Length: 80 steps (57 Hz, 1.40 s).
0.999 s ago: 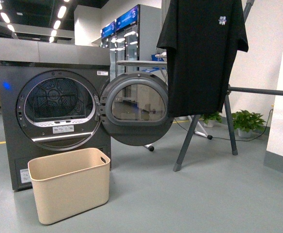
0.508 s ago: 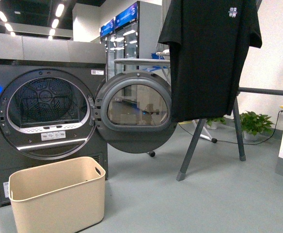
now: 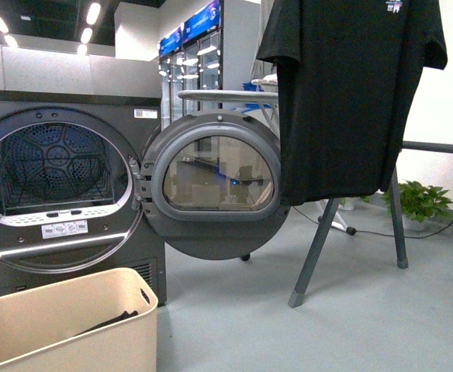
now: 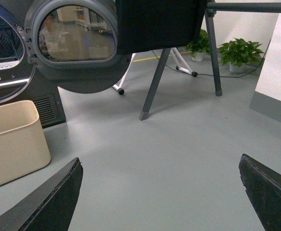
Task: Move hamper under clothes hanger
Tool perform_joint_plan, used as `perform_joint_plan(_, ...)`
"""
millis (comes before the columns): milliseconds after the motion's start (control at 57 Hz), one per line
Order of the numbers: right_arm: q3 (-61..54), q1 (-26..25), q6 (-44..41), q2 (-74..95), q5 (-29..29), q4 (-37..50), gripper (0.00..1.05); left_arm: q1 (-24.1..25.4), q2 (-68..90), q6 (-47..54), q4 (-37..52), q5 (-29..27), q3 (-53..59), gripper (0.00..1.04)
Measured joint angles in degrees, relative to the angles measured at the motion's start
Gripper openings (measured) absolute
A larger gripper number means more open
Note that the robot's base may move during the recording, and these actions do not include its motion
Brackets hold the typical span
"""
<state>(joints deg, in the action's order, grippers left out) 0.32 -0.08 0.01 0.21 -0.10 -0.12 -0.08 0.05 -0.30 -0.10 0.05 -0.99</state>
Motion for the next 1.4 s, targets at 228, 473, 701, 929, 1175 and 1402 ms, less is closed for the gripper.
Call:
perform_joint_plan(228,0.00,0.02,0.00,0.00,0.11,0.00,0.97,0.00,-0.02,0.00,0.00,0.00,0.00,0.98)
perform_joint_plan(473,0.00,0.00,-0.02,0.00,-0.17,0.00,0.97,0.00,-0.04,0.00,0.00,-0.20,0.00,0.98)
perform_joint_plan(701,0.00,0.00,0.00,0.00,0.00,0.00,0.97,0.00,-0.02,0.00,0.00,-0.04,0.00,0.98)
perform_joint_plan(929,0.00,0.00,0.00,0.00,-0.02,0.00,0.97,0.00,-0.04,0.00,0.00,-0.07,0.00,0.98)
perform_joint_plan(1175,0.00,0.00,0.00,0.00,0.02,-0.04,0.97,0.00,-0.02,0.00,0.00,-0.02,0.00,0.98)
perform_joint_plan(1402,0.00,0.00,0.00,0.00,0.04,-0.04,0.97,0.00,-0.04,0.00,0.00,-0.02,0.00,0.98)
